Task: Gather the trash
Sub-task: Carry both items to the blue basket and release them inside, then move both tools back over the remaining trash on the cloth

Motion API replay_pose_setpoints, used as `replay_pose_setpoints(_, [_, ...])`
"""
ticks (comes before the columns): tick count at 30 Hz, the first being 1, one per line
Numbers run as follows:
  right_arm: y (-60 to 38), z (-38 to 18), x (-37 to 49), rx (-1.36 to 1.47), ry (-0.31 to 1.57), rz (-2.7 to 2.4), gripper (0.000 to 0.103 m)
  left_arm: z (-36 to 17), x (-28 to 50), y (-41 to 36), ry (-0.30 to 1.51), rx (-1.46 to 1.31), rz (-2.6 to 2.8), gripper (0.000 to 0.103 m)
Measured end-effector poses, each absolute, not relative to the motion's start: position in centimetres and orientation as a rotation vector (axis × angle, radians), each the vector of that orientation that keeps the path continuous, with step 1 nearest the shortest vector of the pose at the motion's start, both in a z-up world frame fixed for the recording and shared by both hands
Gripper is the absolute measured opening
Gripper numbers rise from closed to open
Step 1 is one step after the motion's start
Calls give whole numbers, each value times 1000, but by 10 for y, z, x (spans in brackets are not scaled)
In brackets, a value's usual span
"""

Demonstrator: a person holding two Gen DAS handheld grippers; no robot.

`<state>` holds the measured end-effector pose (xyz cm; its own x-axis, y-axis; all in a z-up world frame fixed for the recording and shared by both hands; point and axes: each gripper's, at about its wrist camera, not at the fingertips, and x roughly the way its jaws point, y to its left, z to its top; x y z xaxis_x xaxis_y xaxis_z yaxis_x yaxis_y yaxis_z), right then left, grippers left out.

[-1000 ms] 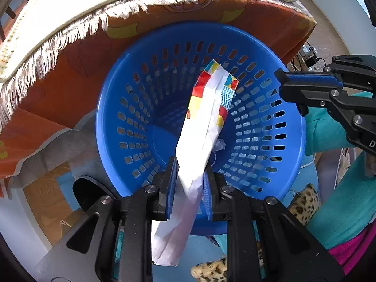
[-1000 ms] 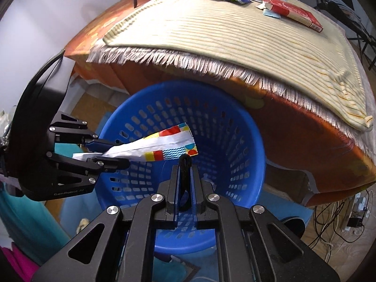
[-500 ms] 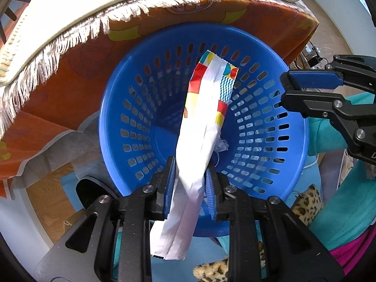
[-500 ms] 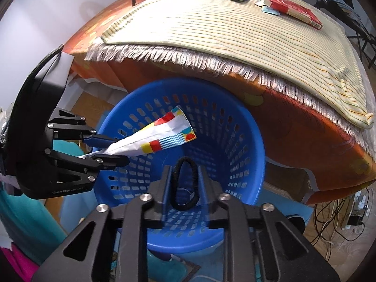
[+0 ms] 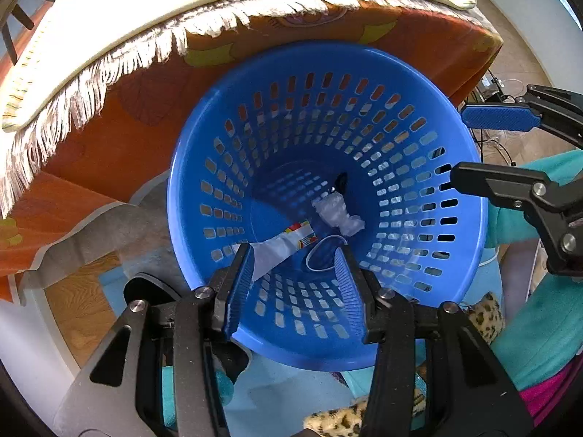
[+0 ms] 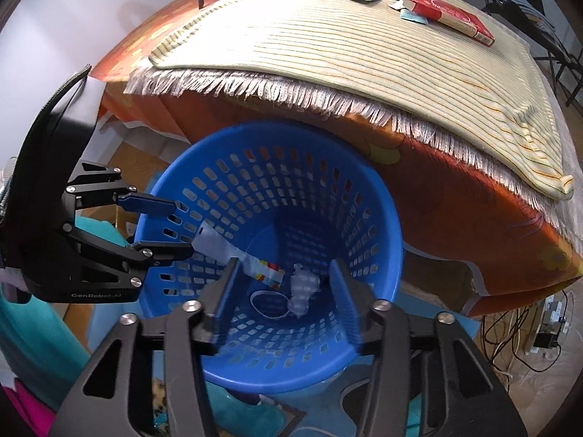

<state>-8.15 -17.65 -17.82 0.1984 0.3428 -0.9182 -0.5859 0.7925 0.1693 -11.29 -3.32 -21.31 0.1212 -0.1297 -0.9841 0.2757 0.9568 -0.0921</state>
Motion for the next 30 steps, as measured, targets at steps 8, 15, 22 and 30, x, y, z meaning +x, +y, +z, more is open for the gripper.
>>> replay_pose_setpoints(8, [-178,-175,-78,-236,1207,653,56,-206,-108,-32,1409,121,-304,59])
replay_pose_setpoints(15, [-184,-158,-65,-201,1182,637,58,-177,-80,-22,1352,87,-297,59])
replay_pose_setpoints(22, [-192,-135,-38,-172,1153,614,59,-145,-40,-8,1275,111,-262,59])
replay_pose_setpoints(30, [-207,-102,15,-162,1062,553,59,-118,11,10,1202,100,-200,59])
